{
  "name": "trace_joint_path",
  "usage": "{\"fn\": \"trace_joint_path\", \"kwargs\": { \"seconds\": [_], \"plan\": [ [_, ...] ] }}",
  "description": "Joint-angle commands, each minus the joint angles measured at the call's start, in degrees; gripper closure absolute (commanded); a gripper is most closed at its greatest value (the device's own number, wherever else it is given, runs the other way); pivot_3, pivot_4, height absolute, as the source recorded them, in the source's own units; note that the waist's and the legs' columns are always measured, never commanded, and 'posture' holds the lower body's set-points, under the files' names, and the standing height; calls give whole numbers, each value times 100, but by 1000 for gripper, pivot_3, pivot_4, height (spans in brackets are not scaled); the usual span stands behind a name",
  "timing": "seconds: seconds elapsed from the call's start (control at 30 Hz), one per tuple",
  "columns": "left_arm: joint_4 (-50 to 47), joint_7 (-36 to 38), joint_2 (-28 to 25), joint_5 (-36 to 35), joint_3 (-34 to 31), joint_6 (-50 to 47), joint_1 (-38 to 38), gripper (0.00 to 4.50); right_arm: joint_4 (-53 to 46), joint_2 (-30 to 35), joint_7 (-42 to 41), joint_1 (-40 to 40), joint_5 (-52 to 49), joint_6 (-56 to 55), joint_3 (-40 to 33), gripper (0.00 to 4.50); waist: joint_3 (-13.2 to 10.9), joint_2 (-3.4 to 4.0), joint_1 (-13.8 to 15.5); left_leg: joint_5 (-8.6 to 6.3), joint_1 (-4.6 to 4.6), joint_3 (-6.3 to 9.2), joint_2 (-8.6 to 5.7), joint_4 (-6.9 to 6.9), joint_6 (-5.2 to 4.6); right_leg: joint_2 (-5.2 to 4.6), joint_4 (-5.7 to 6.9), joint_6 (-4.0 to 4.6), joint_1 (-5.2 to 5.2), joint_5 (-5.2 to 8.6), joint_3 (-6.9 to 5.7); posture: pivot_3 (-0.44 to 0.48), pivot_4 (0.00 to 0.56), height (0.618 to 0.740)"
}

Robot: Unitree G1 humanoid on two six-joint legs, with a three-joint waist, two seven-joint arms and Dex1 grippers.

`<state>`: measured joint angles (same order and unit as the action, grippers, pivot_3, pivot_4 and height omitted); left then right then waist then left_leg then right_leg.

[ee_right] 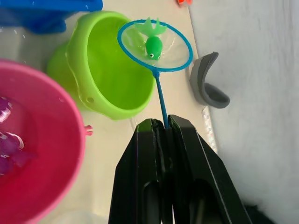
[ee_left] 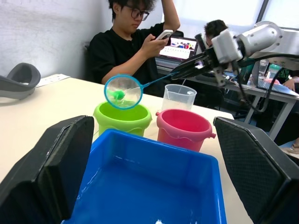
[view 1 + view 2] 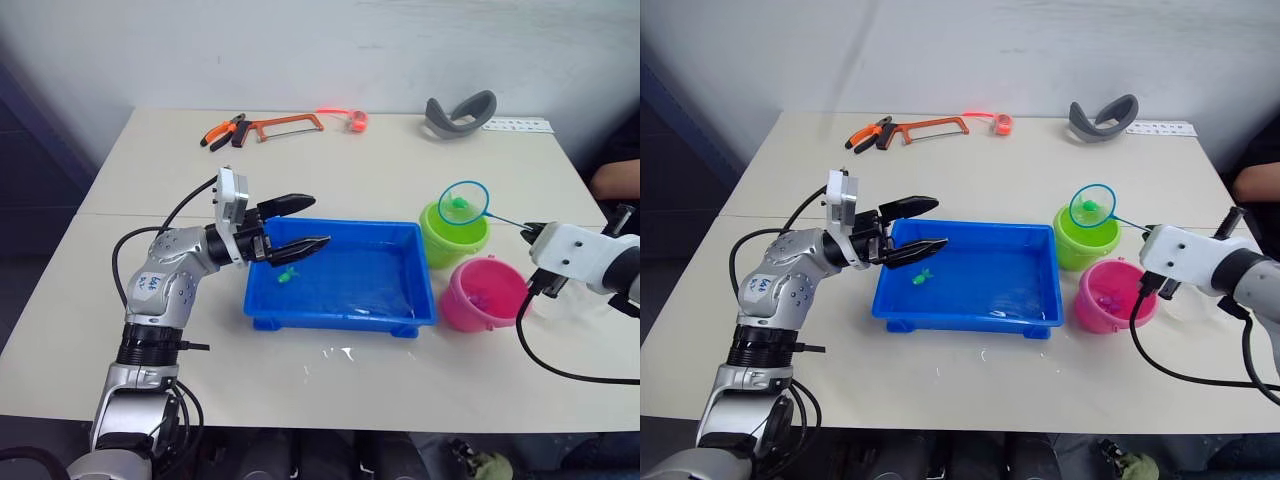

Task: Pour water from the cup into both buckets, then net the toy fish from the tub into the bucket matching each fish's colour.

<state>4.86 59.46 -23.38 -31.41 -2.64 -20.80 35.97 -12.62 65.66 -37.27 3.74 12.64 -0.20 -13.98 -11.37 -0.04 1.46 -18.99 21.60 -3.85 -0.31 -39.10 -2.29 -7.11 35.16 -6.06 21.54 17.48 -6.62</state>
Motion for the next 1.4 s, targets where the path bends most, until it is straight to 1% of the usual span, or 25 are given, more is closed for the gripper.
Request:
{"fn": "trace_joint_path", "kwargs": {
  "seconds": [0.03, 0.07, 0.2, 0.27, 0.47, 0.63, 0.7, 0.87, 0.93, 1.0, 1.17, 1.3, 1.4],
  "plan": [
    [-251, -61, 20, -85, -53, -4, -23, 48, 330, 213, 434, 80, 670, -617, 8, 4500, 0, 0, 0, 0, 1, 0, 0, 0, 0, 0, -2, 0, 0, 0, 0, 0, 150, 740],
    [-253, -79, 24, -94, -68, -8, -36, 48, 409, 249, 514, 85, 792, -768, 17, 4500, 0, 0, 0, 0, 1, 0, 0, 0, 0, 0, -3, 0, -1, 0, 0, 0, 150, 740],
    [-282, -66, 3, -76, -72, 45, -193, 48, 857, 628, 1254, 16, 1686, -1734, 7, 4500, -1, 3, -15, 1, 1, -1, 0, 1, 2, 0, -2, 0, 0, 0, 2, 0, 150, 740],
    [-264, -66, 21, -62, -54, 66, -204, 48, 1098, 715, 1554, 59, 1883, -2088, 27, 4500, -1, 3, -15, 3, 1, 0, 3, 1, 5, 1, -3, 0, 0, 0, 1, 0, 150, 740],
    [-138, 33, 84, -45, 20, 129, -154, 48, 1759, 1163, 2833, 5, 2829, -3342, 88, 4500, -2, 5, -15, 4, 1, 0, 3, 1, 6, 1, -3, 0, 0, 1, 3, 0, 150, 740],
    [25, 81, 105, 19, 31, 275, -130, 48, 2128, 1211, 3858, 40, 3531, -3583, 160, 4500, -2, 6, -22, 5, 1, -1, 5, 1, 9, 3, -3, 1, 0, 1, 5, 0, 150, 740],
    [19, 67, 120, 14, 36, 298, -152, 48, 2094, 1187, 4221, 8, 3766, -3572, 94, 4500, -2, 6, -23, 5, 1, -1, 6, 1, 9, 5, -3, 2, 0, 2, 7, 0, 150, 740],
    [40, 68, 136, 21, 48, 351, -189, 48, 2062, 1213, 4594, -35, 4055, -3562, 114, 4500, -2, 6, -22, 5, 0, -1, 10, 2, 11, 25, -5, 2, 0, 2, 21, 0, 150, 740],
    [87, 77, 143, 30, 45, 386, -174, 48, 1978, 1153, 4845, -65, 4139, -3597, 84, 4500, -2, 6, -20, 6, 0, 0, 13, 2, 14, 32, -6, 2, 0, 2, 26, 0, 150, 740],
    [129, 85, 146, 36, 40, 422, -158, 48, 1864, 1094, 4929, -79, 4197, -3527, 80, 4500, -2, 6, -23, 6, 0, 0, 15, 2, 16, 36, -6, 3, 0, 2, 29, 0, 150, 740],
    [252, 118, 167, 55, 36, 536, -136, 48, 1577, 822, 4782, -440, 4172, -3382, 179, 4500, -2, 6, -6, 7, 0, 1, 22, 2, 21, 44, -6, 4, 0, 2, 29, 0, 150, 740],
    [248, 108, 162, 43, 3, 584, -161, 48, 1084, 558, 4585, -548, 3964, -3012, -332, 4500, -3, 8, -13, 7, 1, 0, 20, 3, 22, 44, -6, 3, 0, 2, 30, 0, 150, 740],
    [275, 112, 180, 56, 25, 612, -180, 48, 1053, 395, 4483, -762, 4092, -2898, -192, 4500, -2, 7, -17, 7, -2, 0, 22, 3, 23, 46, -3, 4, 0, 2, 31, 0, 150, 740]
  ]
}}
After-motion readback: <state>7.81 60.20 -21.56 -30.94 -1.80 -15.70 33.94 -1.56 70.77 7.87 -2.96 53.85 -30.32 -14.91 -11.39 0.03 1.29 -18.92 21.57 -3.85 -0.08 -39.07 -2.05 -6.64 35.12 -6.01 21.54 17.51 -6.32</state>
